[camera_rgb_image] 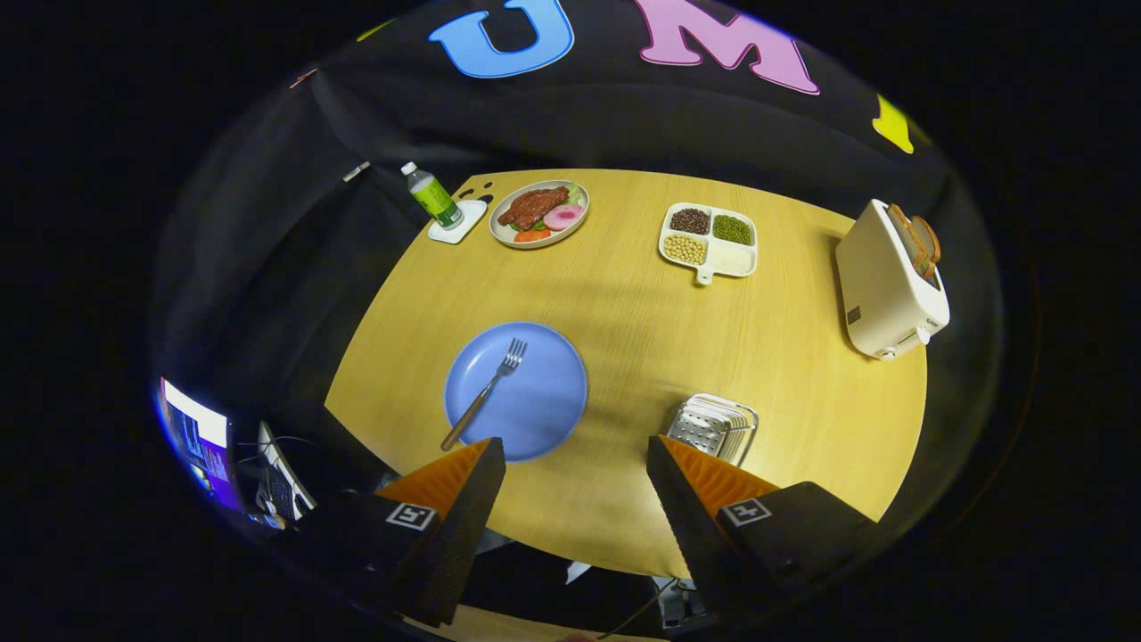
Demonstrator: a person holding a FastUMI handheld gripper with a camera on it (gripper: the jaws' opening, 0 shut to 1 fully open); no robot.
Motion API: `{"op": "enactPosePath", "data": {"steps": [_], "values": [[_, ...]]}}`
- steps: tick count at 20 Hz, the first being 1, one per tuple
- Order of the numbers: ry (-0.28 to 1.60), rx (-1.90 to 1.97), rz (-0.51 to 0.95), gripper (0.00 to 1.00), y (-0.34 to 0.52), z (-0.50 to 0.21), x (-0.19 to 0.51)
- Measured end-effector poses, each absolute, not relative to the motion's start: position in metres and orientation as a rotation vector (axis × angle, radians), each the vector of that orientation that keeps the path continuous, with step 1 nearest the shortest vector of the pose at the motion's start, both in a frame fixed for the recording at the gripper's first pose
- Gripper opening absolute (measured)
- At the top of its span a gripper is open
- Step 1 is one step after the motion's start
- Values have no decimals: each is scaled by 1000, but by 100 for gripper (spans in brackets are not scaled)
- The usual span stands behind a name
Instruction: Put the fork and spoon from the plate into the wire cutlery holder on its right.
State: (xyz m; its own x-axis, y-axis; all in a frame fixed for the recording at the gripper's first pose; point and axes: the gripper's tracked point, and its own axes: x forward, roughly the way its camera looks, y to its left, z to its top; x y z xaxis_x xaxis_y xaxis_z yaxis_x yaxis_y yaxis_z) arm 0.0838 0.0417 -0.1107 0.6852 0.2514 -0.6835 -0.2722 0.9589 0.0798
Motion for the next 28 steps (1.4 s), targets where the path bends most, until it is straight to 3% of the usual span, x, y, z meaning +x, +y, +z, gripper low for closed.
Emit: {"op": "enactPosePath", "data": {"steps": [10, 23, 26, 28], "values": [[854, 28, 317, 100, 163, -199, 125], [982, 66, 200, 99, 187, -274, 160], [1011, 85, 197, 94, 195, -285, 157], [1030, 104, 194, 77, 199, -291, 155]]}}
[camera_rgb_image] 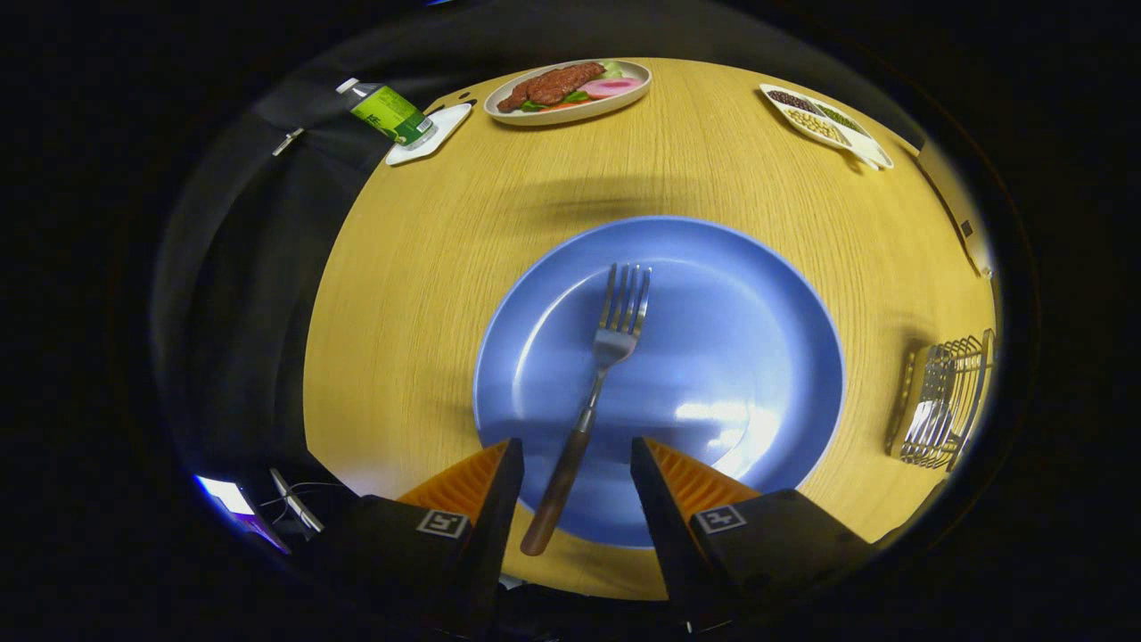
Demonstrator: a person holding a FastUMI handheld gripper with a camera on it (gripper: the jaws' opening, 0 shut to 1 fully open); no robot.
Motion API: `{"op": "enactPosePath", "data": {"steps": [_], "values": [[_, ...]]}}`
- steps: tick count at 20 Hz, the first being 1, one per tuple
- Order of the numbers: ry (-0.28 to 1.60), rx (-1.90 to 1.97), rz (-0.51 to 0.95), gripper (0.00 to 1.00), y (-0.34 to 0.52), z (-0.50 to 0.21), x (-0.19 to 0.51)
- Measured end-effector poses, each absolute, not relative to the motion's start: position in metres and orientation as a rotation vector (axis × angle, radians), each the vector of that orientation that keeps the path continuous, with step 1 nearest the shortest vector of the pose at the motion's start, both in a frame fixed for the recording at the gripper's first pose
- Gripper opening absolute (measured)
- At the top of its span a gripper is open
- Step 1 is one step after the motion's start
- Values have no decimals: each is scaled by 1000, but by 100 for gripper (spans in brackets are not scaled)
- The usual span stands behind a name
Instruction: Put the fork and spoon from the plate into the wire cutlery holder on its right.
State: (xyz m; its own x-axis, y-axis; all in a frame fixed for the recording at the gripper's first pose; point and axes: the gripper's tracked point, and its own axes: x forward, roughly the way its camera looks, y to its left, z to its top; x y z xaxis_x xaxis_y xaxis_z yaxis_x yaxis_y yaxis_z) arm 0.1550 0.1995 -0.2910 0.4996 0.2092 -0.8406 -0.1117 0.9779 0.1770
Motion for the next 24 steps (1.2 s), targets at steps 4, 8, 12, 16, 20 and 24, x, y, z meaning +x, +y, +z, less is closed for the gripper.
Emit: {"op": "enactPosePath", "data": {"steps": [4, 8, 12, 16, 20, 24], "values": [[1084, 177, 197, 37, 209, -303, 145], [1105, 229, 205, 20, 205, -303, 138], [1099, 237, 269, 11, 209, -302, 140], [1107, 257, 308, 8, 207, -291, 133], [1087, 207, 345, 8, 188, -262, 120], [1074, 157, 389, 8, 154, -222, 96]]}}
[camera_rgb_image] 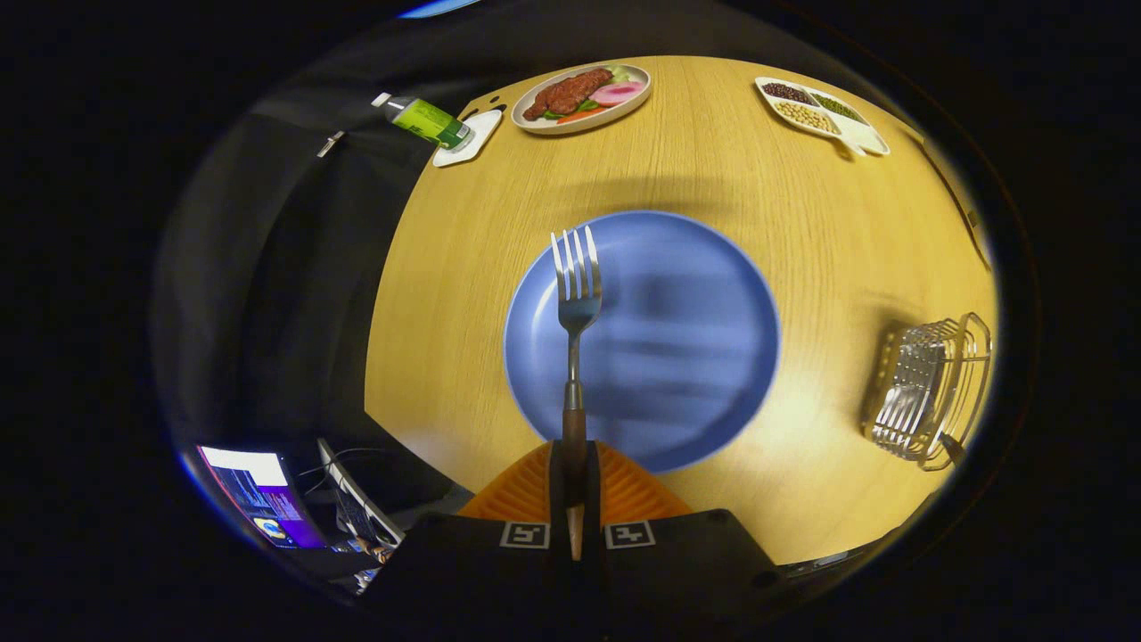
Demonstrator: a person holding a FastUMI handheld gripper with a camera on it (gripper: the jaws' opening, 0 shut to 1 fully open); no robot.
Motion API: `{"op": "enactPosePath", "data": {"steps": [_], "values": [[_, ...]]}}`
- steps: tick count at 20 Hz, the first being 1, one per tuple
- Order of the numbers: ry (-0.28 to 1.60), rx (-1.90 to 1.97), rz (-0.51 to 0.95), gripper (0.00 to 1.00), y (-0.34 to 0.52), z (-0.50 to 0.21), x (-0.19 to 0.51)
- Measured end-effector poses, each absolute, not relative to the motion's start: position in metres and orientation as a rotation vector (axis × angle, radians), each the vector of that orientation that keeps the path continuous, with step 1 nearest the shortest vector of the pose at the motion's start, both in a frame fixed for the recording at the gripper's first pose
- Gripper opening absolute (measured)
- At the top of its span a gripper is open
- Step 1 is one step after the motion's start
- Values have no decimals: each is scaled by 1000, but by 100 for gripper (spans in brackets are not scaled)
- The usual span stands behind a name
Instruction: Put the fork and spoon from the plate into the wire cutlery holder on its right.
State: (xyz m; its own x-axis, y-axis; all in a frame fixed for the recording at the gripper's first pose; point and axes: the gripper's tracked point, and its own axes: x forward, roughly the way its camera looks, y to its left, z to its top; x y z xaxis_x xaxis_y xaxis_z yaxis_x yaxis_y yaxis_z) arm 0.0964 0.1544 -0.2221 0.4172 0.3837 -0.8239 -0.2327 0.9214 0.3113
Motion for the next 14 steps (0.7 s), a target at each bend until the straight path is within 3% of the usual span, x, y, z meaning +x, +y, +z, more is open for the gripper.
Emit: {"op": "enactPosePath", "data": {"steps": [14], "values": [[1183, -59, 363, 8, -31, -115, 24]]}}
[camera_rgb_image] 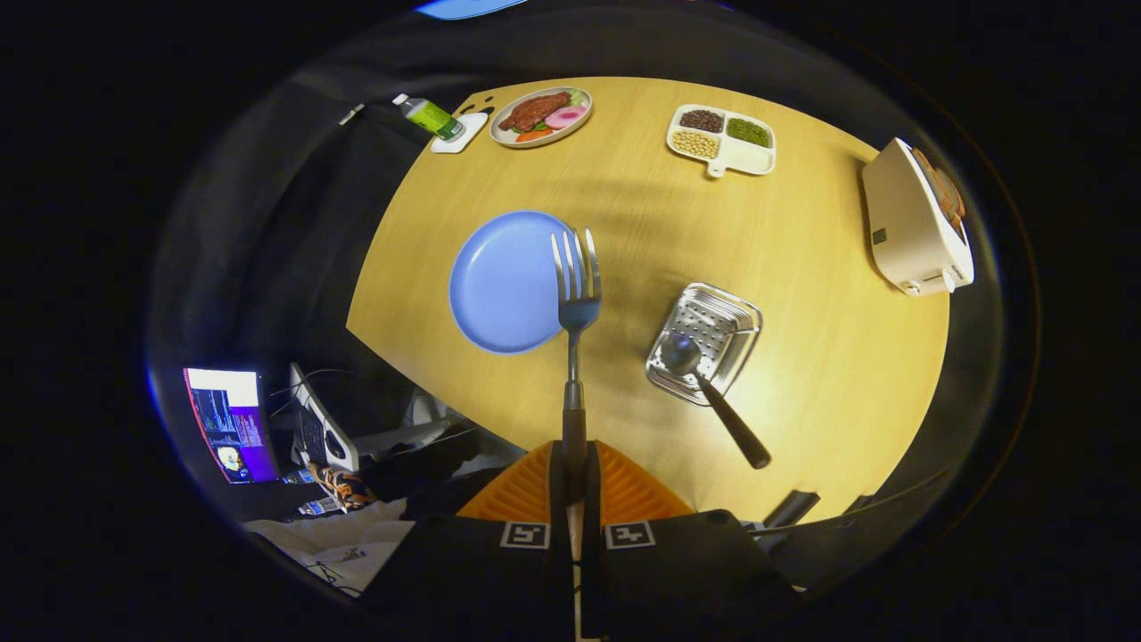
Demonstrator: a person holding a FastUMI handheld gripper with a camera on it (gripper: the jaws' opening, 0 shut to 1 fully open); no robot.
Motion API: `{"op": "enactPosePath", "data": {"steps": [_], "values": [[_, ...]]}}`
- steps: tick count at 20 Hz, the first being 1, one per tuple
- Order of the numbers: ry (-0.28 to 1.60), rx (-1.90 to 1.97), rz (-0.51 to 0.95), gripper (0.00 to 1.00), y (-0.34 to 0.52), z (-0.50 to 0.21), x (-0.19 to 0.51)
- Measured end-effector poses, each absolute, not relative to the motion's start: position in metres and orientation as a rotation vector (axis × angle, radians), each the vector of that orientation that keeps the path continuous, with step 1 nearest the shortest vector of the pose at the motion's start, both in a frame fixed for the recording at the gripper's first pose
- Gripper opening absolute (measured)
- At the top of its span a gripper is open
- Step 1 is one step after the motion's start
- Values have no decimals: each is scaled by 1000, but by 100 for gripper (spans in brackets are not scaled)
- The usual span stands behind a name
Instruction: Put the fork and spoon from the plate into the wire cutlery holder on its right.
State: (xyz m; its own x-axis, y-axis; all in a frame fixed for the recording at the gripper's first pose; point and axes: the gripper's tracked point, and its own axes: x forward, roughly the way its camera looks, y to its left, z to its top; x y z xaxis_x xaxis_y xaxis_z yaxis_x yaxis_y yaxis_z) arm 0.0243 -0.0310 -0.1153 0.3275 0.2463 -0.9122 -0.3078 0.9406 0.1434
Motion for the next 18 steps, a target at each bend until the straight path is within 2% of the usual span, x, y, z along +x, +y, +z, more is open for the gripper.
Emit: {"op": "enactPosePath", "data": {"steps": [6, 18], "values": [[1288, -85, 319, 8, -79, -99, 32], [1586, -170, 284, 8, -107, -136, 31]]}}
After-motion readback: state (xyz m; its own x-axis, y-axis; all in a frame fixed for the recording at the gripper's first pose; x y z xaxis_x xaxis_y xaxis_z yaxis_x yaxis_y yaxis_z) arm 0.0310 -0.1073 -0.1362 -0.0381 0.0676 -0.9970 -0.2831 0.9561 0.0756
